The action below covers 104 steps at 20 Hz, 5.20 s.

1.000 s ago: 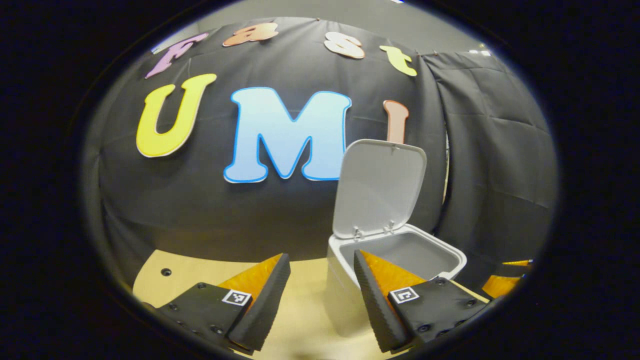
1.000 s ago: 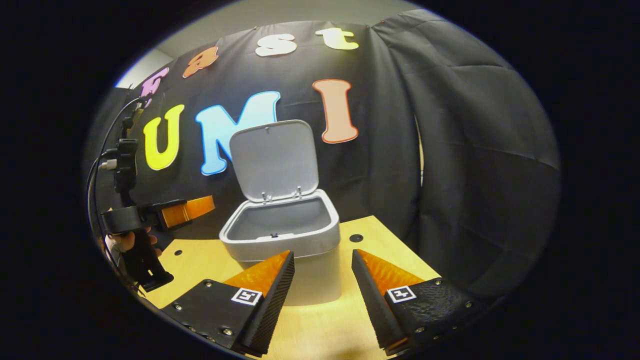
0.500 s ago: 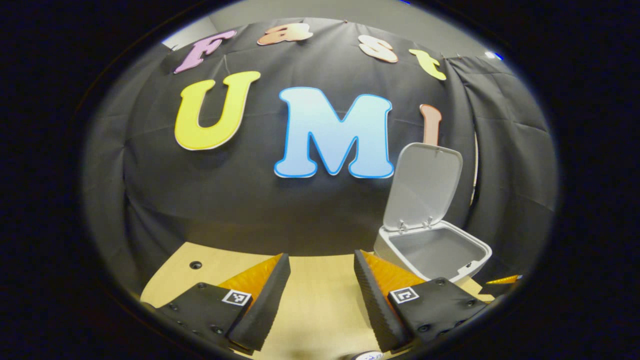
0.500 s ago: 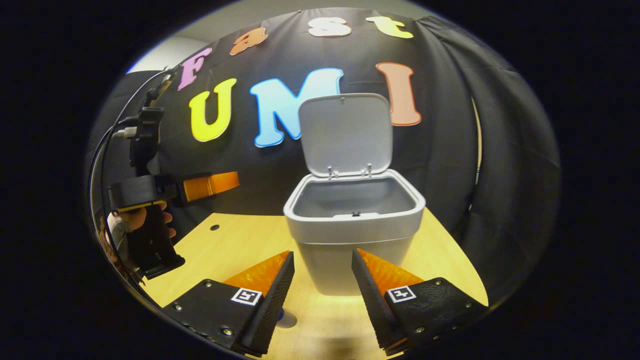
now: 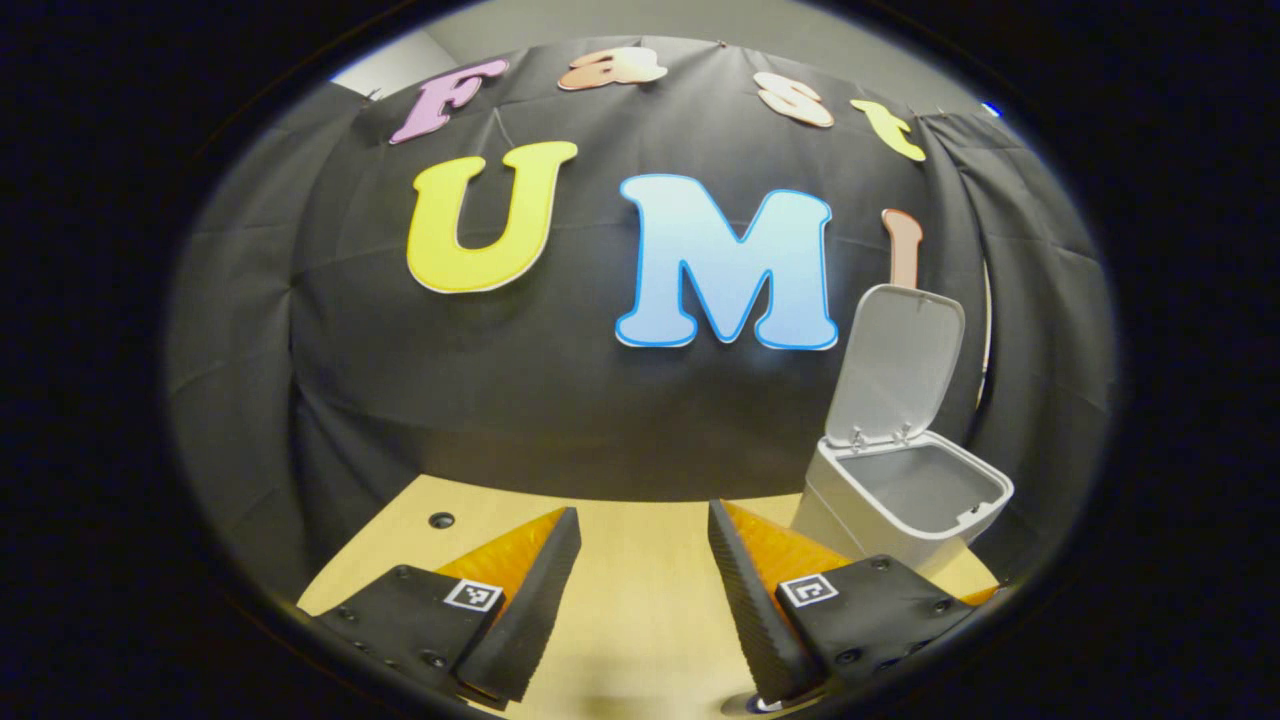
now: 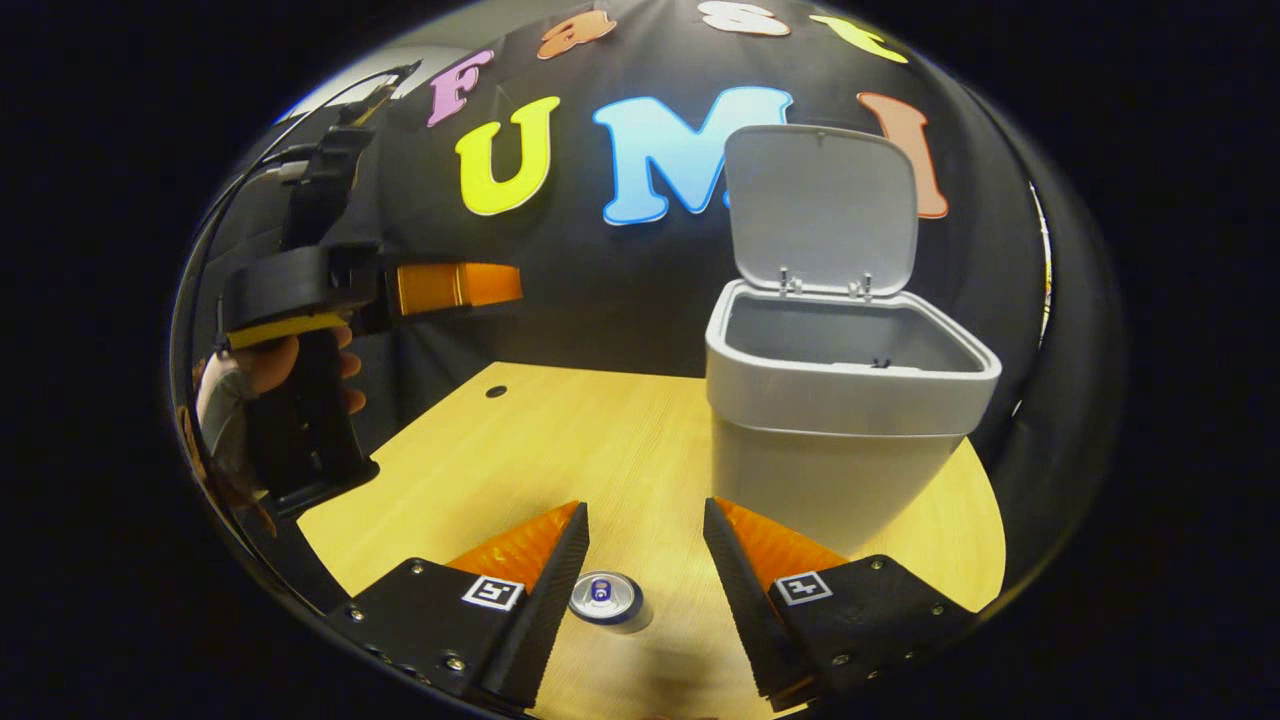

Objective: Press the lid of the desktop garbage bin to open it, pick up the crumpled paper on the desktop and throw it into the bin, then pick up the pop can on the desktop and drop it into the bin, and finally close the garbage bin lid.

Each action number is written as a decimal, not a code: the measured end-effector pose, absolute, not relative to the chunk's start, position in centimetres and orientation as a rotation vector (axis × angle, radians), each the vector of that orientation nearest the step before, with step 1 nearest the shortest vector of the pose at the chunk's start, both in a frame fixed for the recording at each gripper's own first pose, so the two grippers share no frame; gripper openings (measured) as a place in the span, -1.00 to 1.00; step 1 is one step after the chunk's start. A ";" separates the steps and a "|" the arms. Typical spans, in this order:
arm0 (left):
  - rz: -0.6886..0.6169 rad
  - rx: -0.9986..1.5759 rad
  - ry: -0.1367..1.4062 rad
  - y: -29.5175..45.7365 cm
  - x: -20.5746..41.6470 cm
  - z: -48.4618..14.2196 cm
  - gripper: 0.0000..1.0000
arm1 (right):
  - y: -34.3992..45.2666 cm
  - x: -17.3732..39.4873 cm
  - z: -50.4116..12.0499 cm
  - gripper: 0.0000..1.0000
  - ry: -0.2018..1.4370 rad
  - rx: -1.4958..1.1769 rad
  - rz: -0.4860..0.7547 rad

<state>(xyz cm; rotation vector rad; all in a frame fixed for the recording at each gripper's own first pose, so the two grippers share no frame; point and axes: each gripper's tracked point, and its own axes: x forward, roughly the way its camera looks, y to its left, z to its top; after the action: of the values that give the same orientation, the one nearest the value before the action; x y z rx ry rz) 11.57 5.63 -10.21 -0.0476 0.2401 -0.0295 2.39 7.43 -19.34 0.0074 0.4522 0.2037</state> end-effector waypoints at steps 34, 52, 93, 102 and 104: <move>0.137 -0.104 0.316 14.4 7.1 -14.7 0.70 | 11.5 1.5 -30.2 0.58 0.760 -0.158 0.331; 0.125 -0.083 0.302 14.0 5.6 -13.8 0.69 | 12.4 0.7 -30.6 0.55 0.745 -0.169 0.364; 0.174 -0.087 0.321 16.3 4.5 -15.2 0.73 | 11.1 2.0 -31.9 0.67 0.709 -0.195 0.346; 0.139 -0.083 0.319 14.5 4.5 -15.1 0.72 | 11.8 3.2 -21.7 0.67 0.478 -0.159 0.337; 0.132 -0.080 0.317 14.0 4.4 -15.1 0.73 | 12.0 3.8 -18.7 0.66 0.423 -0.135 0.333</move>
<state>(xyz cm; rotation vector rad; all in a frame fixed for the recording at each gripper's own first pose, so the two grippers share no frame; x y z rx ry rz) 4.41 14.05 -15.05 -0.0802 0.3166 0.1324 3.85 11.99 -18.73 -0.1355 0.4230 0.3333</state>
